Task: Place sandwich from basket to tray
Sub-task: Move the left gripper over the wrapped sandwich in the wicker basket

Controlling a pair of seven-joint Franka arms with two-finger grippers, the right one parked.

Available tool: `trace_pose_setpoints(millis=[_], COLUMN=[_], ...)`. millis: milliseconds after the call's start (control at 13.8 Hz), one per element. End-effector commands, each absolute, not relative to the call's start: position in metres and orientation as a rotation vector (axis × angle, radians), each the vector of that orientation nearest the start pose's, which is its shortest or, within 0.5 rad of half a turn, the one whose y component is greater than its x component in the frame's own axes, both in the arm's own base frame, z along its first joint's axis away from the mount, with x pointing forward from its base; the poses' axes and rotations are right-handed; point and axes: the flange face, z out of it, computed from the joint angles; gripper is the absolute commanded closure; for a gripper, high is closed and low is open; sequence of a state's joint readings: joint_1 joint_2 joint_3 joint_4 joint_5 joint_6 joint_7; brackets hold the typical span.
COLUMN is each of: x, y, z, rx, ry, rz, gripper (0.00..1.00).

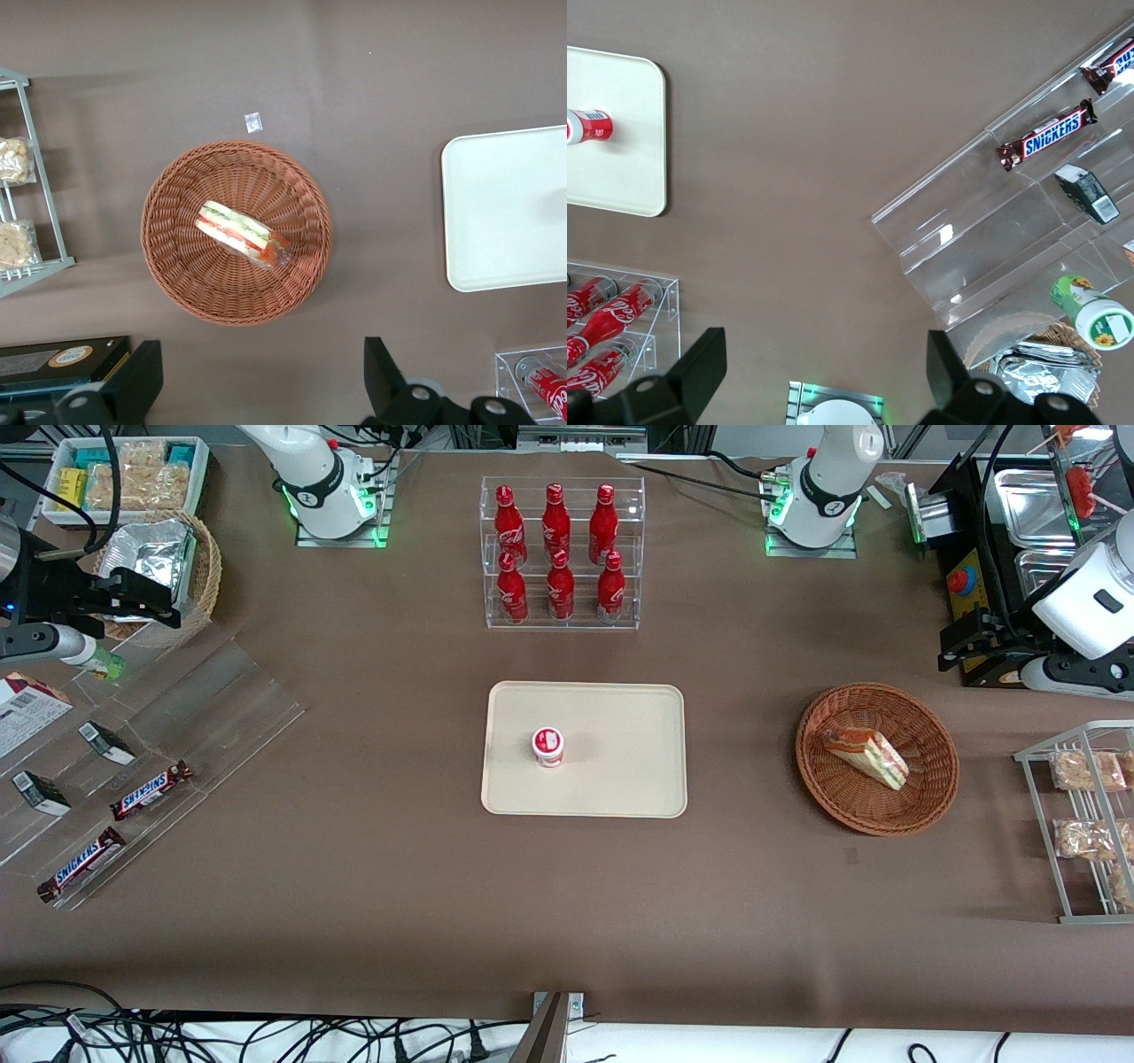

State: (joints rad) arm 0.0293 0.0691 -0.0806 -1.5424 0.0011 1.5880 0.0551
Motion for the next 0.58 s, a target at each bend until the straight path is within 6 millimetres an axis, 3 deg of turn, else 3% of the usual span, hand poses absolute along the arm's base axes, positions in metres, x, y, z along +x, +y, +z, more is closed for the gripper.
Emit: trace_pose_setpoints(millis=[0,217,435,507], x=[0.577,0.581,0.59,0.592], y=[-0.023,-0.002,0.008,0.017], z=[0.602,0.595,0.572,0.553], rx=[-3.115,-3.122,-3.083,-3.083], ry=[0.197,0.123,0.073,-0.003], rz=[0.033,0.055,0.082,0.106], gripper=[0.0,0.0,0.0,0.0])
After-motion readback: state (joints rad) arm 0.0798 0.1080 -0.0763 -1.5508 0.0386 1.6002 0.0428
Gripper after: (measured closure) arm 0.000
